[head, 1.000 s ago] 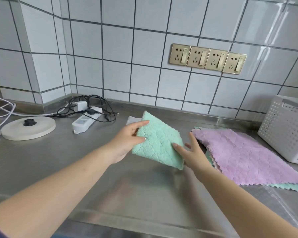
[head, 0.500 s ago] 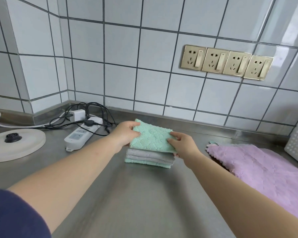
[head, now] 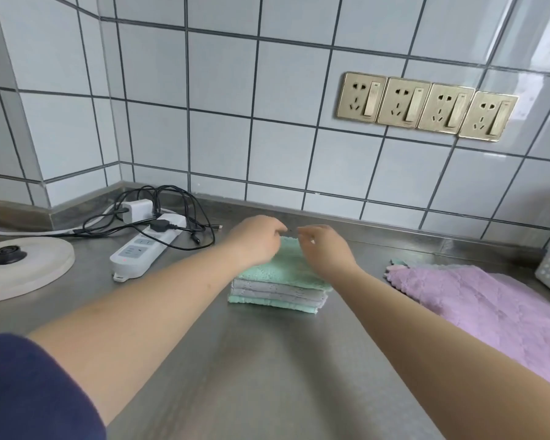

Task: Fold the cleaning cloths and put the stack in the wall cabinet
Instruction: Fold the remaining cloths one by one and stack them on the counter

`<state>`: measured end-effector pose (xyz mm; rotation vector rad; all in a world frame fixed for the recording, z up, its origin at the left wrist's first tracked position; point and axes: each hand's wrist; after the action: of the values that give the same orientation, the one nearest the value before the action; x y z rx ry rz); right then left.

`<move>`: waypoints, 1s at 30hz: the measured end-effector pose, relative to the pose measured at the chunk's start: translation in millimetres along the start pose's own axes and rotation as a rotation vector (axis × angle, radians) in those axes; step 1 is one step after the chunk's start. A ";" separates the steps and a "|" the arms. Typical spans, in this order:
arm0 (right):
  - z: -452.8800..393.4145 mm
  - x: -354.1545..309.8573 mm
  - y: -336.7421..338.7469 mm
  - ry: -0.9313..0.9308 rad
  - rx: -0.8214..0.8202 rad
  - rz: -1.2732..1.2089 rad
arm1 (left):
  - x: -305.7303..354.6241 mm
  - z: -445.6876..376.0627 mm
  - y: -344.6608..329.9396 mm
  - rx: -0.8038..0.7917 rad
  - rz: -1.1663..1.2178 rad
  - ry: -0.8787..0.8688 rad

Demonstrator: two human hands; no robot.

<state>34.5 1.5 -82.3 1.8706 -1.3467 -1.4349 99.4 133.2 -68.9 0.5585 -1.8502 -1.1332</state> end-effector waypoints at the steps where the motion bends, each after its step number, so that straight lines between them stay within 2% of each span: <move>1: -2.7 -3.8 -8.3 0.036 -0.056 0.047 | 3.7 -1.9 -6.4 -0.026 -0.092 -0.012; 3: -2.7 -5.3 -24.9 0.050 -0.189 0.162 | 3.6 -3.6 -21.4 -0.083 -0.264 -0.013; 5: 2.6 0.8 -34.0 0.004 -0.275 0.234 | -5.4 -4.9 -35.9 -0.116 -0.316 -0.006; 13: 8.3 12.1 -34.0 -0.163 -0.330 0.207 | -22.5 1.1 -37.1 -0.267 -0.153 0.171; 16: 8.8 12.8 -35.3 -0.167 -0.302 0.182 | -23.8 0.6 -37.4 -0.249 -0.130 0.174; 18: 13.0 12.0 -34.8 -0.113 -0.215 0.199 | -24.7 1.0 -38.2 -0.222 -0.150 0.182; 21: 26.7 11.4 -24.6 -0.012 0.004 0.172 | -15.2 9.3 -33.2 -0.020 -0.293 0.104; 24: 43.1 16.4 -2.0 0.074 0.042 0.158 | 4.5 22.7 -24.3 0.149 -0.306 0.008; 27: 65.3 31.7 34.9 0.134 0.013 0.151 | 32.8 38.9 -24.1 0.136 -0.245 -0.073; 30: 89.2 51.2 71.8 0.082 0.022 0.156 | 68.6 52.8 -30.0 0.095 -0.227 -0.172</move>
<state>-77.2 -55.5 -84.6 1.7751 -1.4395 -1.2582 16.9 94.0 -75.5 0.7613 -2.0356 -1.2799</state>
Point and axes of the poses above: each hand's wrist, its own z-axis away from the middle knuckle, its own y-axis out of the back of the hand, x = y × z, and after that the axes turned 9 degrees about y, right-handed
